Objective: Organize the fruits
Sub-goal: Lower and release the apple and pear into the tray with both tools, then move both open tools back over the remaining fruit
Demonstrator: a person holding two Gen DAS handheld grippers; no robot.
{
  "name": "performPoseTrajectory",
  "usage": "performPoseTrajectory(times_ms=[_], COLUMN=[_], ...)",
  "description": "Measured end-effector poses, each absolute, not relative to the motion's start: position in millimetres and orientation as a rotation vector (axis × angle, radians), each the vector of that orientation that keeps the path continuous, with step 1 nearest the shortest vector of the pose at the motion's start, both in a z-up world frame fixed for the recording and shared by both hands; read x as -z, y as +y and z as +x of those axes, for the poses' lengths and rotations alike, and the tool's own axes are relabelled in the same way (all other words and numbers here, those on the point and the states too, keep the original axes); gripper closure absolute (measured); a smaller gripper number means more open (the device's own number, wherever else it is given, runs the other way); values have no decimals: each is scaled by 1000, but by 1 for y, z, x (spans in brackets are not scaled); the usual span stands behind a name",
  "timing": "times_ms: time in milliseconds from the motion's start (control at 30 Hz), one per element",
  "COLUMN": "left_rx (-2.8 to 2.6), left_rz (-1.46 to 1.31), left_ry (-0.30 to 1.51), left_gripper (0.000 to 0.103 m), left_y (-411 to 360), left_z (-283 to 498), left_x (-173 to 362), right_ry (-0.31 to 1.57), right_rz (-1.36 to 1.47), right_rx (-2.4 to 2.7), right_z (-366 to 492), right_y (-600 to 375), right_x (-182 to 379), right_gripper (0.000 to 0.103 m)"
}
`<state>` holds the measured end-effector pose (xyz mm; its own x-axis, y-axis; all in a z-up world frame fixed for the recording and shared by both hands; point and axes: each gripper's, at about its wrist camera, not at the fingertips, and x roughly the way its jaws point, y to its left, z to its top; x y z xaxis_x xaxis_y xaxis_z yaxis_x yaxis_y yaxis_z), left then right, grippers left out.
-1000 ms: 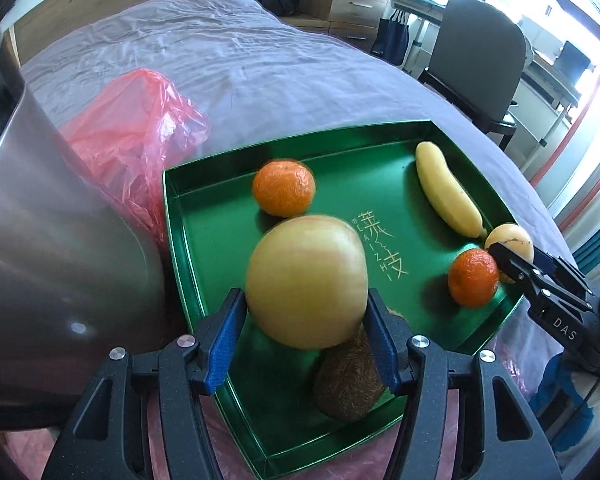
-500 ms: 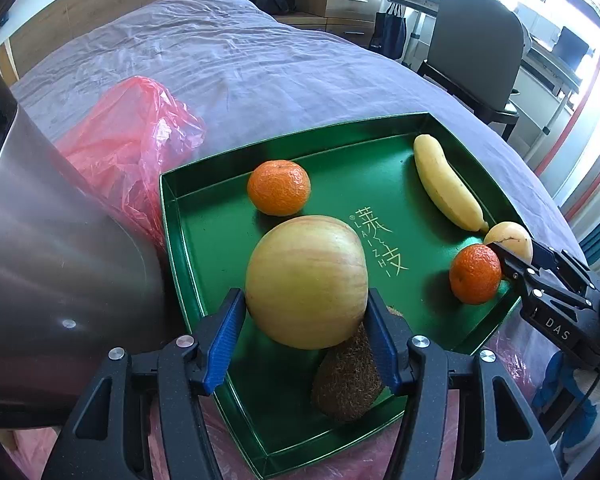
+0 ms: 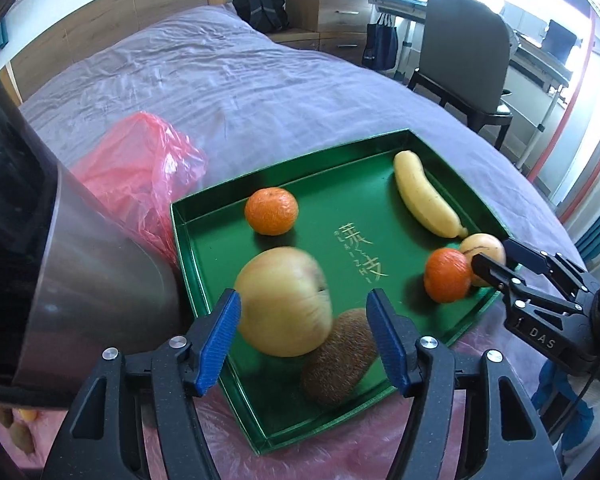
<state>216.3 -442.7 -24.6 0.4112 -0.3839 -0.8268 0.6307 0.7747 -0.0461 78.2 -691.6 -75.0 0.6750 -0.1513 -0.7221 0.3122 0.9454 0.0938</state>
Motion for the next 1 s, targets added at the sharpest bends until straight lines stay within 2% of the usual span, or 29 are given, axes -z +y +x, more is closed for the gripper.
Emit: performPoseTrajectory(times_ms=[67, 567, 1000], left_rx=[664, 742, 659], left_rz=[295, 335, 304], left_ry=[938, 884, 906], left_gripper=[43, 42, 42], left_y=[-441, -387, -303], left_z=[209, 136, 90], left_x=[18, -23, -23], right_ry=[778, 727, 742], right_rz=[217, 232, 229], right_rx=[264, 260, 213], right_z=[73, 14, -29], right_y=[-689, -651, -600], right_x=[69, 22, 1], right_gripper=[0, 0, 0])
